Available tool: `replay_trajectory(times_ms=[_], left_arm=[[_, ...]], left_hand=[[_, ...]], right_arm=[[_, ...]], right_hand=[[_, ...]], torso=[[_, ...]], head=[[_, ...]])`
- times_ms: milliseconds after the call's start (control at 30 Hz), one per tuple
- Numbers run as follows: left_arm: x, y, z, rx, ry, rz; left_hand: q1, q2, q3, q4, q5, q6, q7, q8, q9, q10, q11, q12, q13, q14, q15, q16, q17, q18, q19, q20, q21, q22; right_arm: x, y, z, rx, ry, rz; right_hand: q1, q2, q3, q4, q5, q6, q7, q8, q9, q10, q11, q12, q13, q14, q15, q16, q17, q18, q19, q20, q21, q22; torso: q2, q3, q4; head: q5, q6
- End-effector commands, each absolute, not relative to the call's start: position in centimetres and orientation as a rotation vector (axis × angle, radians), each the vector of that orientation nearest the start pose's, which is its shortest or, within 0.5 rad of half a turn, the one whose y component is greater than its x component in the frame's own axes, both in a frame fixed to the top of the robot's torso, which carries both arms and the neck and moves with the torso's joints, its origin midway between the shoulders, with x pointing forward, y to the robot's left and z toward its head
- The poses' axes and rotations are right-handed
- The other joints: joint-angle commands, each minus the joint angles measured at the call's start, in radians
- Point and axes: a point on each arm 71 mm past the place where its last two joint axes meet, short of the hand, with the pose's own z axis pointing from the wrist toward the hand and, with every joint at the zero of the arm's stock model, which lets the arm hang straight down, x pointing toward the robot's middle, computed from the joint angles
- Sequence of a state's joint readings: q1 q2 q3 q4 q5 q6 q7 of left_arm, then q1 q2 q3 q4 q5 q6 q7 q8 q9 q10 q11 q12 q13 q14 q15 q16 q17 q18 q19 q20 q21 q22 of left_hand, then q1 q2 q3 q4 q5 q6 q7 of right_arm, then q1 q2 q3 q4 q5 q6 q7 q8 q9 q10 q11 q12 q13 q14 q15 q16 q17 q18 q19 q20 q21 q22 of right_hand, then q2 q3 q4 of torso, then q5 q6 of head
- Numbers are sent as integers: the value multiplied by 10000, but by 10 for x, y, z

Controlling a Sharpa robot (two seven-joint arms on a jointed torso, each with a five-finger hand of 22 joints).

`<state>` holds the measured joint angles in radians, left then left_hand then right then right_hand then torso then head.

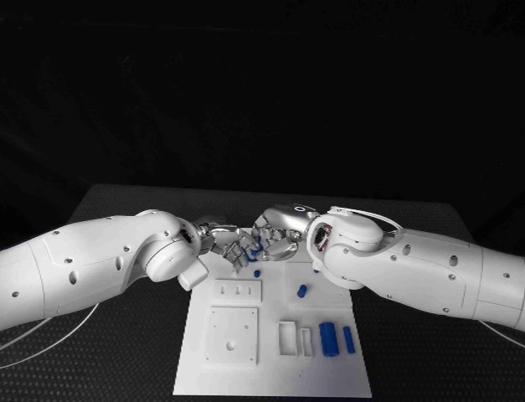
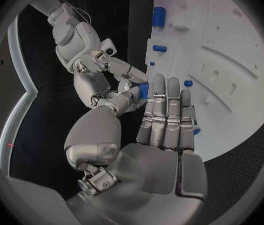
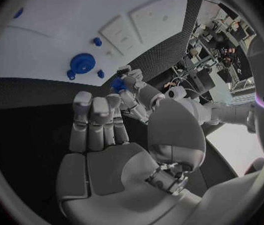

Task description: Assemble the parts on the task board

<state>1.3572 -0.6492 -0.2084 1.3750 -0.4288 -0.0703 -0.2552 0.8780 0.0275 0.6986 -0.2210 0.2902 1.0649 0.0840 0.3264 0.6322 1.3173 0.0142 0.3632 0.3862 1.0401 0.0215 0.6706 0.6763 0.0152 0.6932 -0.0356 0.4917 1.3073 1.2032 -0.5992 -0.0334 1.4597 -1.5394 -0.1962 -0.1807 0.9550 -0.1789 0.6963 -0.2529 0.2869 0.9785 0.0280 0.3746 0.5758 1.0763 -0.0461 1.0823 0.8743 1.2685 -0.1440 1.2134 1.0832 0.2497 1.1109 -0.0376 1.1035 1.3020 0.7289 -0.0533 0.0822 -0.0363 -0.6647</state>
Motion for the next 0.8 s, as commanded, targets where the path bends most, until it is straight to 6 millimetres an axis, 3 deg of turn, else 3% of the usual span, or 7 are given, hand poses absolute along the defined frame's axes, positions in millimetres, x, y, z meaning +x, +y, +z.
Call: replay_trajectory(times_ms=[33,167,633,767,800], left_arm=[[511,156,-202,-6897,21697,-9609],[511,156,-202,-6869,21682,-9593],[511,156,-203,-6733,21740,-9584],[511,156,-203,-6541,21704,-9484],[511,157,-202,-6510,21693,-9459]], left_hand=[[139,35,-31,-14,42,207,-104,66,13,185,-150,32,11,64,9,39,11,-152,13,-93,40,220],[146,28,-37,-37,83,235,-116,74,30,209,-160,41,21,86,-6,63,25,-152,8,-96,54,220],[161,7,-44,-84,161,278,-136,86,60,242,-173,50,36,106,-26,97,44,-152,-12,-96,79,223],[173,-2,-45,-104,178,296,-144,92,72,259,-180,55,42,118,-34,110,51,-151,-18,-97,89,225],[176,-5,-45,-110,184,306,-148,96,77,268,-183,59,45,124,-38,116,54,-152,-18,-97,94,226]], right_arm=[[480,-86,-188,-3669,17344,7489],[481,-87,-189,-3632,17347,7446],[484,-90,-191,-3465,17413,7313],[487,-94,-192,-3105,17439,7407],[488,-95,-192,-3019,17408,7447]], right_hand=[[-198,-39,-398,-37,13,1447,267,-43,560,33,-29,-42,26,49,3,-41,19,121,7,-11,33,16],[-399,-65,-887,-37,96,1447,282,-103,560,13,-21,-70,49,30,-2,-58,30,121,-28,-34,13,5],[-431,-125,-1144,7,172,1347,331,-235,529,-79,21,-158,45,-43,22,-149,4,121,-108,-53,-70,-36],[-536,-296,-1499,-17,417,889,528,-562,416,-462,222,-428,-73,-337,179,-411,-101,121,-401,-4,-283,-96],[-622,-379,-1633,-33,540,472,679,-812,306,-700,349,-616,-188,-536,281,-571,-169,121,-593,41,-414,-127]], torso=[[2,1,-3],[-3,0,-6],[-2,-5,7],[0,-3,8],[-2,-4,6]], head=[[-1,-21],[3,-21],[8,-26],[17,-32],[21,-28]])
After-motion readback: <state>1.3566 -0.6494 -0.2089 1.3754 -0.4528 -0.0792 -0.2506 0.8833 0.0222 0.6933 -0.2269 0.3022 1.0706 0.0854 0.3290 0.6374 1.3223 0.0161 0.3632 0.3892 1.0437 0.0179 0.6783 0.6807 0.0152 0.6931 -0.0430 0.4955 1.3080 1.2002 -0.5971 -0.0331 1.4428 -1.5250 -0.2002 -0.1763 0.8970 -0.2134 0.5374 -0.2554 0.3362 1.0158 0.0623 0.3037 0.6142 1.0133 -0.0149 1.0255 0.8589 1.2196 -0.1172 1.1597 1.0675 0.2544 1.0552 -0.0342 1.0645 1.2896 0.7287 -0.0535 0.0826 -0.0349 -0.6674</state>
